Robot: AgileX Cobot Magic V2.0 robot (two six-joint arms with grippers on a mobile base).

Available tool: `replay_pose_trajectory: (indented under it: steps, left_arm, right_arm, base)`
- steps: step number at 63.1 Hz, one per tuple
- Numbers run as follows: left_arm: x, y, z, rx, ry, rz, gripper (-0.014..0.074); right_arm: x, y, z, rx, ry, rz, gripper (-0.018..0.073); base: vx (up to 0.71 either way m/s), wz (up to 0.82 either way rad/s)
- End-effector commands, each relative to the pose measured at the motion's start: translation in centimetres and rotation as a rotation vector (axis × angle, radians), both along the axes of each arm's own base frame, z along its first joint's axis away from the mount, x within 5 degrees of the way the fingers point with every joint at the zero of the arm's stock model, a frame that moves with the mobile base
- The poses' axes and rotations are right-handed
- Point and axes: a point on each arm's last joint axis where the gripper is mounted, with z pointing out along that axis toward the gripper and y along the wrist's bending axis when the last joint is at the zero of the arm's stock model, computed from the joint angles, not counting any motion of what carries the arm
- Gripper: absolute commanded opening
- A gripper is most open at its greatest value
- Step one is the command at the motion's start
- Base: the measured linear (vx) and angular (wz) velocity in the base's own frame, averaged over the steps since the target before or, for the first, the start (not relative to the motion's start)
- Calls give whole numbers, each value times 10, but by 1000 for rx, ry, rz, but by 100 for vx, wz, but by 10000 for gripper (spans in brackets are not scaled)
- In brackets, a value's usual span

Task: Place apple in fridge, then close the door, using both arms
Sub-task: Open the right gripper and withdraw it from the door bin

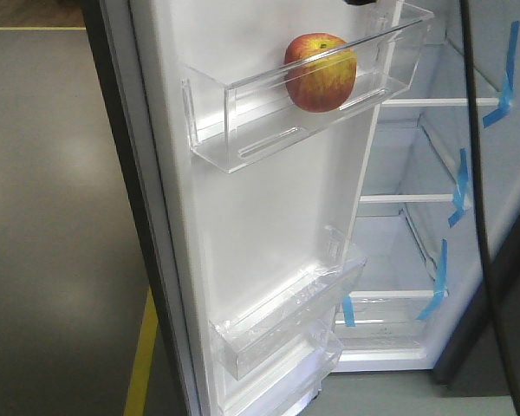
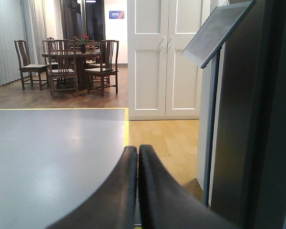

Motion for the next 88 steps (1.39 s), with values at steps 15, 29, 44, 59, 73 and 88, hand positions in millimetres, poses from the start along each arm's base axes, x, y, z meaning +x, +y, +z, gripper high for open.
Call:
replay_pose_trajectory:
  steps: [15,29,44,59,73,88]
  left_arm:
    - [-1,0,0,-4,-65,0,-6]
    - [-1,0,0,-4,-65,0,-6]
    - [-1,0,0,-4,-65,0,-6]
    - [-1,0,0,-4,-65,0,-6]
    - [-1,0,0,-4,-65,0,-6]
    - [-1,0,0,-4,-65,0,-6]
  right_arm:
    - [-75,-20,-19,132,-83,35,557]
    - [-125,-39,-70,117,-11,18,557]
    - [-177,-55,-123,123,61,25,557]
    - [-219,-64,-158,155,116,69,557]
    - [-248,-71,-186,136,154,110,557]
    - [-262,-74,-209,127,202,140,556]
  base:
    - [0,0]
    - [0,0]
    - [0,0]
    - [0,0]
    - [0,0]
    - [0,0]
